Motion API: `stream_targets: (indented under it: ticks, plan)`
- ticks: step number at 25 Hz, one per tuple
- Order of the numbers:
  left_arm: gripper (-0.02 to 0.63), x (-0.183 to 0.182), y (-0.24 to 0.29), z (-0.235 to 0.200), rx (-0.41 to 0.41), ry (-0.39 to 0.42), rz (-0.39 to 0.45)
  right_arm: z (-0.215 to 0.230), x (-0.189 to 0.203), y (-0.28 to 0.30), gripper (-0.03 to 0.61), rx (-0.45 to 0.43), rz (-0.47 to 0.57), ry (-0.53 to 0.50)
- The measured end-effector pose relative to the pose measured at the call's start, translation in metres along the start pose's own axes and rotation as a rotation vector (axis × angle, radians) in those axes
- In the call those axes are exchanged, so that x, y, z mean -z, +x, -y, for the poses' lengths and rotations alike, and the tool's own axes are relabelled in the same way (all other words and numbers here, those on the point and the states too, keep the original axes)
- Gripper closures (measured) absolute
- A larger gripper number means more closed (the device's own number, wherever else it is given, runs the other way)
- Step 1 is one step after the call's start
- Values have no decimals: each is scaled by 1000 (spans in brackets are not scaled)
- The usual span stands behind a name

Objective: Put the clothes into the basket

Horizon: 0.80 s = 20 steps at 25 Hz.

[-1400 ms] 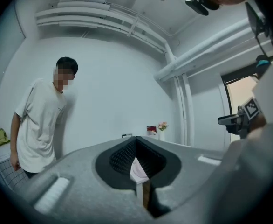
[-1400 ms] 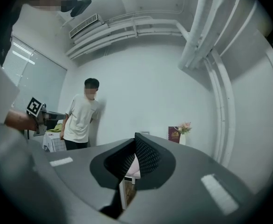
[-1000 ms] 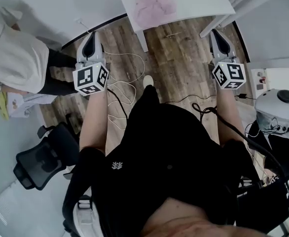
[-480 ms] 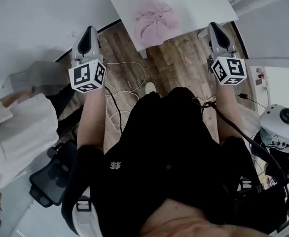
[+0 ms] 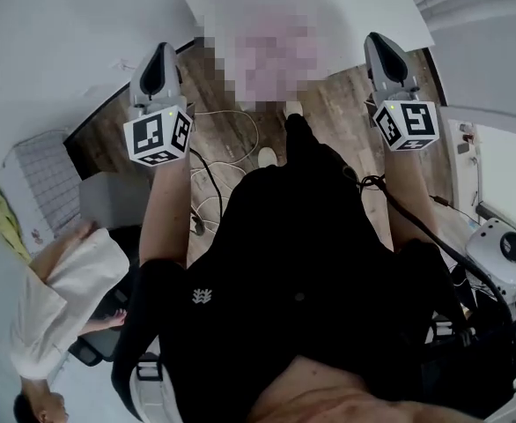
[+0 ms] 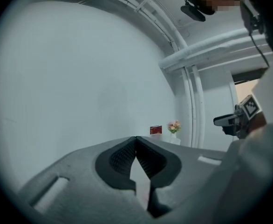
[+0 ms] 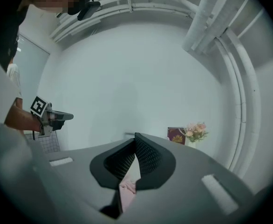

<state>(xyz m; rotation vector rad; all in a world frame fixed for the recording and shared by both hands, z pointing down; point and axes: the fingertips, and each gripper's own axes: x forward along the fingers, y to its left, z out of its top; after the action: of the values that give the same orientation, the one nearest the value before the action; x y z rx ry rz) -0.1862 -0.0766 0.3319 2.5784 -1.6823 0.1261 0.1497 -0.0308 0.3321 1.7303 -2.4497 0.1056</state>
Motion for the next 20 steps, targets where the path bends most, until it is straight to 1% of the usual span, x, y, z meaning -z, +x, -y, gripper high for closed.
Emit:
stream_targets:
  ticks: [3,6,12,16,20]
  plan:
    - [614,4,24,0,-25,-3,-22,16,9,28,580,-36,-19,10]
    - [614,3,48,-4,-64,-5,-35,24,18,62,580,-99,-46,-5]
    - [614,-7,93,-26,-131,-7,-38,35,11,130,580,-197,-33,-7]
    - [615,-1,110,-30,-130,-4,-69,33,29,150,579,-230,-75,18]
    - [615,19,120,-24,-90,2,-109,26,53,149,580,-240,-134,41]
